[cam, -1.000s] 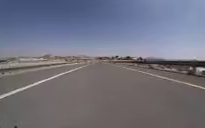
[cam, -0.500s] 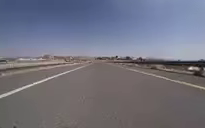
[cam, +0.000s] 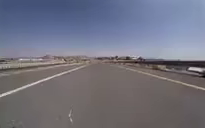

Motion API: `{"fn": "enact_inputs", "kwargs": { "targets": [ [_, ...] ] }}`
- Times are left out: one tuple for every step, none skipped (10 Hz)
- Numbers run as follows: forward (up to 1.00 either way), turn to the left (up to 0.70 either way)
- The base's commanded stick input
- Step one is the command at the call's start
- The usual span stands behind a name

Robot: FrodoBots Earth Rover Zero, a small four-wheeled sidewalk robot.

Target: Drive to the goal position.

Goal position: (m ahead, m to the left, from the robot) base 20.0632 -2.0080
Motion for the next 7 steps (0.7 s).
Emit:
{"fn": "enact_inputs", "kwargs": {
  "targets": [
    [1.0, 0.0],
    [1.0, 0.0],
    [1.0, 0.0],
    [1.0, 0.0],
    [1.0, 0.21],
    [1.0, 0.09],
    [1.0, 0.0]
  ]
}}
